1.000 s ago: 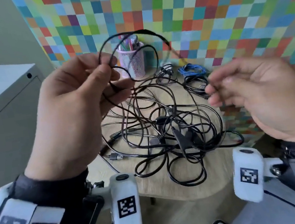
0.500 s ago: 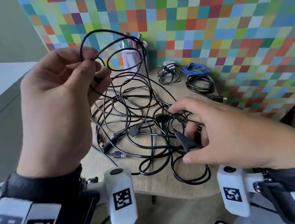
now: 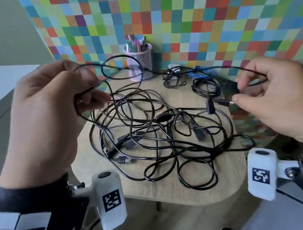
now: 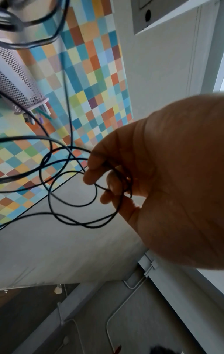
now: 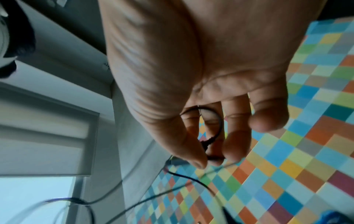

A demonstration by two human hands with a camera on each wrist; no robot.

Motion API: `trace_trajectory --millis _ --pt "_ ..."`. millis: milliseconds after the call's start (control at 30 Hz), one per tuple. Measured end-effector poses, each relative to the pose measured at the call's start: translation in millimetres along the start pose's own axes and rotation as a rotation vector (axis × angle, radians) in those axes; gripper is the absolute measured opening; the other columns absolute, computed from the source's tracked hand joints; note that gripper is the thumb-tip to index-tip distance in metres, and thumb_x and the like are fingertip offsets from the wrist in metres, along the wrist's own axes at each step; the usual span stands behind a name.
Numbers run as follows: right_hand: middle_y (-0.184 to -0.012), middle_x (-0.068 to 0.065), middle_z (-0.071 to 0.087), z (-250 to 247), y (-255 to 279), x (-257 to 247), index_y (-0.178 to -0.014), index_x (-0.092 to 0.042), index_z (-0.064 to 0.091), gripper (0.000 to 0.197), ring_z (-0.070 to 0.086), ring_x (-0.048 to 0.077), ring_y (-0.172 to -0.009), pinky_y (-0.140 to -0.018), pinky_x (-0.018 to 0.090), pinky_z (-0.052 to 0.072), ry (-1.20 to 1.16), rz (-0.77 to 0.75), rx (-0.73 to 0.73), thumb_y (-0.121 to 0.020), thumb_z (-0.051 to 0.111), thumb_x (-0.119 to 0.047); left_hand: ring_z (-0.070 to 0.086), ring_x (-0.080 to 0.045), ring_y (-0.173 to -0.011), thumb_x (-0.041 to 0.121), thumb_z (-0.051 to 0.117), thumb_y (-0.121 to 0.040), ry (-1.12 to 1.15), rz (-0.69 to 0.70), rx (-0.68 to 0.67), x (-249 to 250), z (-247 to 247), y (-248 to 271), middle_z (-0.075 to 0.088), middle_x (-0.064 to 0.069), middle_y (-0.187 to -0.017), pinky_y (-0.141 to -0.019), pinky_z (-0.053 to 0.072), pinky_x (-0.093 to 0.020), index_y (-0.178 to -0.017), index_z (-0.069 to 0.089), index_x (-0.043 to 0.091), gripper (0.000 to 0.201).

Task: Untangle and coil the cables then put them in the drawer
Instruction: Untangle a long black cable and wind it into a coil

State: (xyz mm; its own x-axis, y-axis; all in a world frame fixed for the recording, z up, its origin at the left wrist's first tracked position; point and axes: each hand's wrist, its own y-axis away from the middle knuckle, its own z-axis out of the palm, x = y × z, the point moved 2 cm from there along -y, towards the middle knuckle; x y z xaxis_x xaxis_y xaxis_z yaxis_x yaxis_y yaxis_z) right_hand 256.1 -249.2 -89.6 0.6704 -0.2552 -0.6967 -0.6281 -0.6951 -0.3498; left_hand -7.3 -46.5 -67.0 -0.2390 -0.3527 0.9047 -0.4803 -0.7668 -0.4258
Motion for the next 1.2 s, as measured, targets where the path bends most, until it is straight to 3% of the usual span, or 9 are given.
trace_trajectory --millis 100,267,433,600,733,900,1033,1100,1200 --pt "-0.093 -0.009 0.076 -2 -2 11 -0.074 -0.028 0.063 0.022 0.071 0.020 -0.077 -0.082 0.048 0.062 0.048 0.049 -0.009 -0.083 0.078 -0.015 0.060 -0.029 -0.064 0.005 0.043 -0.083 -0.015 -0.022 0.039 -4 -5 -5 0.049 0.009 -0.054 -0.064 0.052 -0.031 -0.058 0.065 0.022 0.038" --pt "-0.080 -0.006 0.074 -9 -6 10 -0.071 -0.017 0.063 0.027 0.075 0.018 -0.086 -0.079 0.025 0.059 -0.514 0.073 0.038 -0.079 0.085 -0.029 0.063 -0.026 -0.068 0.005 0.041 -0.083 -0.008 -0.087 0.038 -10 -7 -7 0.052 0.007 -0.057 -0.071 0.051 -0.035 -0.059 0.065 0.021 0.038" --pt "-0.060 -0.001 0.055 -14 -4 -2 -0.073 -0.021 0.058 0.018 0.058 0.018 -0.049 -0.065 0.044 0.063 -0.901 0.110 -0.029 -0.082 0.071 -0.031 0.066 -0.030 -0.070 0.020 0.051 -0.079 -0.098 -0.153 0.060 -16 -10 -8 0.057 0.000 -0.058 -0.086 0.048 -0.048 -0.056 0.062 0.016 0.026" --pt "-0.055 -0.004 0.041 -17 -2 -5 -0.076 -0.027 0.060 0.018 0.030 0.011 -0.039 -0.046 0.026 0.040 -0.738 0.106 0.021 -0.092 0.068 -0.030 0.062 -0.026 -0.058 0.073 0.070 -0.071 -0.234 -0.147 -0.005 -6 -1 4 0.055 0.000 -0.052 -0.070 0.051 -0.039 -0.059 0.063 0.011 0.063" --pt "-0.049 -0.013 0.044 -13 0 -7 -0.081 -0.026 0.076 0.038 0.039 0.006 -0.047 -0.055 0.027 0.040 -0.464 0.050 0.040 -0.078 0.069 -0.063 0.038 -0.017 -0.052 0.060 0.078 -0.077 -0.605 -0.126 -0.145 -2 4 10 0.045 -0.004 -0.057 -0.059 0.033 -0.033 -0.074 0.053 0.014 0.053" --pt "-0.075 -0.028 0.073 -10 5 -11 -0.077 -0.056 0.077 0.013 0.065 -0.011 -0.078 -0.072 0.018 0.046 -0.102 0.023 -0.088 -0.076 0.065 -0.062 0.031 -0.014 -0.048 0.043 0.083 -0.080 -0.650 -0.199 -0.286 -4 8 14 0.038 0.008 -0.051 -0.052 0.027 -0.030 -0.088 0.051 0.027 0.037" --pt "-0.062 -0.008 0.068 -6 9 -11 -0.082 -0.046 0.076 0.039 0.060 0.010 -0.061 -0.064 0.030 0.045 0.121 0.126 -0.255 -0.071 0.052 -0.076 0.032 -0.014 -0.046 0.028 0.071 -0.089 -0.650 -0.168 -0.327 -1 9 15 0.048 -0.013 -0.057 -0.043 0.028 -0.022 -0.094 0.060 0.028 0.012" --pt "-0.082 -0.004 0.075 -3 10 -12 -0.091 -0.045 0.075 0.053 0.067 0.013 -0.076 -0.075 0.035 0.053 0.171 0.162 -0.313 -0.068 0.045 -0.082 0.030 -0.013 -0.045 0.028 0.068 -0.091 -0.653 -0.157 -0.339 1 11 16 0.050 -0.013 -0.057 -0.042 0.027 -0.021 -0.091 0.063 0.027 0.005" --pt "-0.118 -0.032 0.067 0 12 -23 -0.120 -0.057 0.064 0.064 0.058 -0.006 -0.108 -0.086 0.022 0.042 0.180 0.163 -0.344 -0.066 0.045 -0.085 0.027 -0.013 -0.043 0.026 0.065 -0.093 -0.609 -0.157 -0.340 0 17 18 0.045 -0.002 -0.050 -0.040 0.026 -0.019 -0.088 0.064 0.023 0.006"
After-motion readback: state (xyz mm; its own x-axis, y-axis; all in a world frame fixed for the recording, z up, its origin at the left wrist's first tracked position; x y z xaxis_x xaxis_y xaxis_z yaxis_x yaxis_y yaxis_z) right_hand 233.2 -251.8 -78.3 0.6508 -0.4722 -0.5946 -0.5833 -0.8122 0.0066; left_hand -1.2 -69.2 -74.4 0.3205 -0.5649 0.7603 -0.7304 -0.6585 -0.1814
